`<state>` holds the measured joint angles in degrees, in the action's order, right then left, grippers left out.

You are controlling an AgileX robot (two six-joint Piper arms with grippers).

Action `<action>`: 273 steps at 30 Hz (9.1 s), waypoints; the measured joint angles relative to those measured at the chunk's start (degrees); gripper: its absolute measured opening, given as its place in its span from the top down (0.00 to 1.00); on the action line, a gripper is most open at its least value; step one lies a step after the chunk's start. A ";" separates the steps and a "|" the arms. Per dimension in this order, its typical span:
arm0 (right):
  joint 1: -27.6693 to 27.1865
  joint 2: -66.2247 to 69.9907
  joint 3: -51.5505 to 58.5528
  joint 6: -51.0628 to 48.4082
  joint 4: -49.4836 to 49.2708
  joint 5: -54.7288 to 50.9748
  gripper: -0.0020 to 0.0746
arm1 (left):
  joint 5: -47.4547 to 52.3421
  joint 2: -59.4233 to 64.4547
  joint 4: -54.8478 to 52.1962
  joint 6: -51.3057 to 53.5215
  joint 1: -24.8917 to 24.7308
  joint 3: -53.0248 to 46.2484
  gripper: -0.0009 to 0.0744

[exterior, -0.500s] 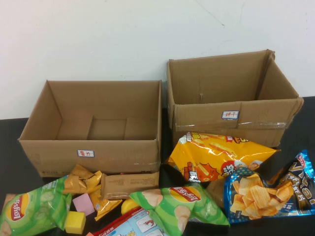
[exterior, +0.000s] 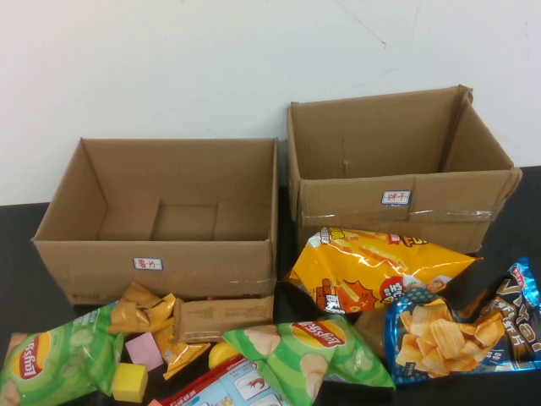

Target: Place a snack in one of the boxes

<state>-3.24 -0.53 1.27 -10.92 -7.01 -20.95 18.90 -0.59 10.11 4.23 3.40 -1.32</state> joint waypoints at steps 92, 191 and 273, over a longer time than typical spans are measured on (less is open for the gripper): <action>0.00 0.00 0.00 -0.82 0.00 0.00 0.98 | 22.00 86.24 -13.71 3.27 -64.74 42.22 0.26; 0.00 0.00 0.00 -0.90 0.00 0.00 0.98 | 30.43 73.20 -27.49 -44.41 -74.10 50.14 0.21; 0.00 0.00 0.00 -0.90 0.00 0.00 0.98 | 15.68 71.83 -46.69 -32.00 -36.97 67.22 0.95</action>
<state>-3.24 -0.53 1.27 -11.81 -7.01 -20.95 34.57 71.24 -36.58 -27.78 -33.57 65.90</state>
